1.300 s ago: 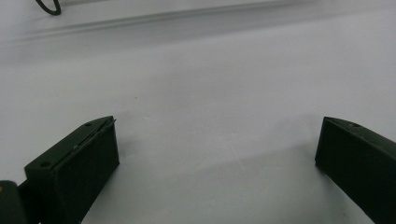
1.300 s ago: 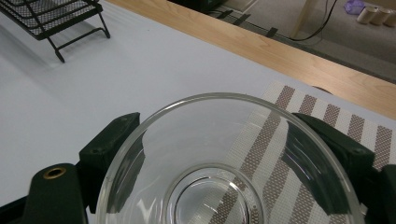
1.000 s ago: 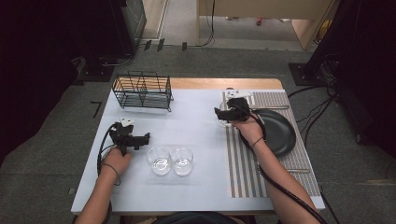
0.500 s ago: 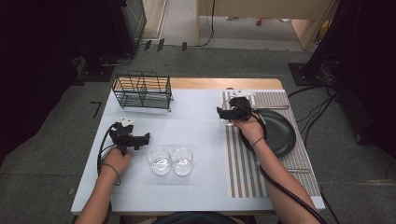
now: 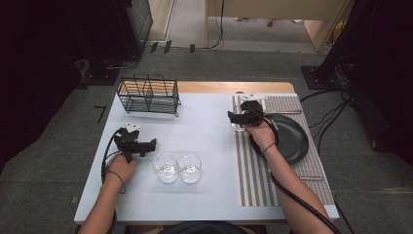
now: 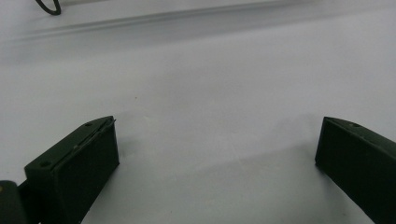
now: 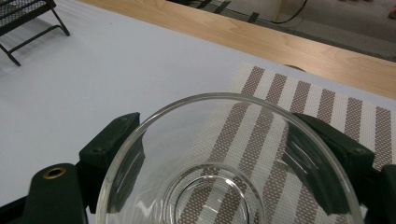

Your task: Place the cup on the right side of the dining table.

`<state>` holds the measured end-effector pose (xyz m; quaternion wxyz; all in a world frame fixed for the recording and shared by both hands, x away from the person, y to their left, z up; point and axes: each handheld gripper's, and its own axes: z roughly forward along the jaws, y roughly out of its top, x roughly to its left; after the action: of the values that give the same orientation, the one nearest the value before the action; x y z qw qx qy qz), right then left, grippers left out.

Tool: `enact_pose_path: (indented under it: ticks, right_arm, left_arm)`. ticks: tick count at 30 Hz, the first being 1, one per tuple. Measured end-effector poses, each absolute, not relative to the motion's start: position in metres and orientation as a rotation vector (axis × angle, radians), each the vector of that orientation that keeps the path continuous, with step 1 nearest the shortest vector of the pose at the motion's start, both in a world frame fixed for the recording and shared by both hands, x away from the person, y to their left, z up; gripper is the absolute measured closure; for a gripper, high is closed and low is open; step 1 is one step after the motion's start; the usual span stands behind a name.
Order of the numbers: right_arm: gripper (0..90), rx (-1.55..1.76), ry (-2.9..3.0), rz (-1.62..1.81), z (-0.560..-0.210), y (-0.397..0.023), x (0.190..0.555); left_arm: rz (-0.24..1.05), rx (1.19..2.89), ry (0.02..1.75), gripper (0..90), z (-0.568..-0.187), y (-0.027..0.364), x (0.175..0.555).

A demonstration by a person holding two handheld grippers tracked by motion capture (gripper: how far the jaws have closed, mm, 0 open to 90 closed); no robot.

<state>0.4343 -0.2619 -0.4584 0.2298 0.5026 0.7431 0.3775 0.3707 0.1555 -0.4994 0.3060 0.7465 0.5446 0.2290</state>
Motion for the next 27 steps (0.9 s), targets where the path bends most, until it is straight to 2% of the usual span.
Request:
enact_pose_path:
  ticks: [27]
  right_arm:
    - [18.9, 1.436, 2.005, 1.014, -0.4598, -0.2594, 0.4365]
  left_arm:
    - [0.607, 1.976, 1.441, 0.0, -0.4994, 0.1554, 0.3706]
